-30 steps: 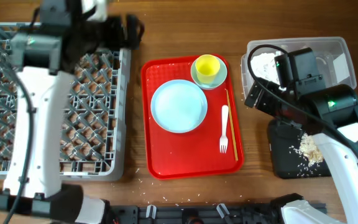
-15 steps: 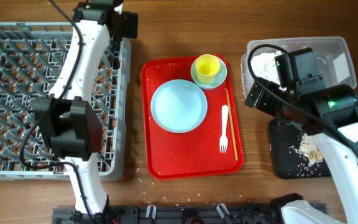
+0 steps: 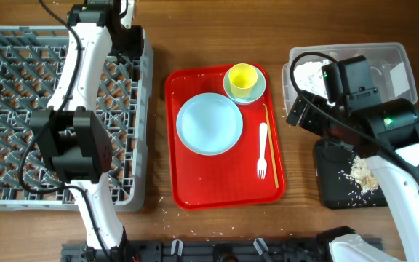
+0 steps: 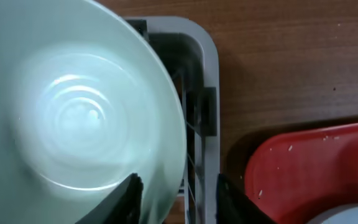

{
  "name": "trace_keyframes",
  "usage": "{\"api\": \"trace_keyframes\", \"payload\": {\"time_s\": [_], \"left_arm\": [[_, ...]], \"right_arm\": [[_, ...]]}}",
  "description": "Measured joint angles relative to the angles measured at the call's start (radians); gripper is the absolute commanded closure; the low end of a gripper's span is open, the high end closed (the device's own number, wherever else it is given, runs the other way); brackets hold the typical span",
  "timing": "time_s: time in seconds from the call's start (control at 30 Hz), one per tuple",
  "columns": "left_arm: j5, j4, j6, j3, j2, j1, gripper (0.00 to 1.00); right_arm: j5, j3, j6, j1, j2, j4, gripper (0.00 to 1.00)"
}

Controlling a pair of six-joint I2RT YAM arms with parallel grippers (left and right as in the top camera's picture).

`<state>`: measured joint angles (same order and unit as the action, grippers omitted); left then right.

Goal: Sort waste into correct bins and load items into the dishwasher rack
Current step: 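Reach the left gripper to the green bowl and grasp its rim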

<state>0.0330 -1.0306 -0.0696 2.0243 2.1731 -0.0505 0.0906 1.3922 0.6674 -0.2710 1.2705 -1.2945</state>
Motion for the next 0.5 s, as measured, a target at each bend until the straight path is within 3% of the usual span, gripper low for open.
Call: {"api": "trace_keyframes", "payload": {"time_s": [0.07, 0.23, 0.33, 0.5], "left_arm": [[0.009, -0.023, 0.003, 0.0, 0.0, 0.0, 0.8], [0.018, -0.035, 0.003, 0.0, 0.0, 0.0, 0.8], [0.014, -0.037, 0.003, 0.0, 0.0, 0.0, 0.96], [-0.004, -0.054, 0.005, 0.005, 0.0, -0.001, 0.96]], "right_arm": [[0.0, 0.0, 0.0, 0.0, 0.0, 0.0, 0.0], [0.0, 0.0, 0.0, 0.0, 0.0, 0.0, 0.0], [0.0, 0.0, 0.0, 0.0, 0.0, 0.0, 0.0], [0.0, 0.0, 0.0, 0.0, 0.0, 0.0, 0.0]]}}
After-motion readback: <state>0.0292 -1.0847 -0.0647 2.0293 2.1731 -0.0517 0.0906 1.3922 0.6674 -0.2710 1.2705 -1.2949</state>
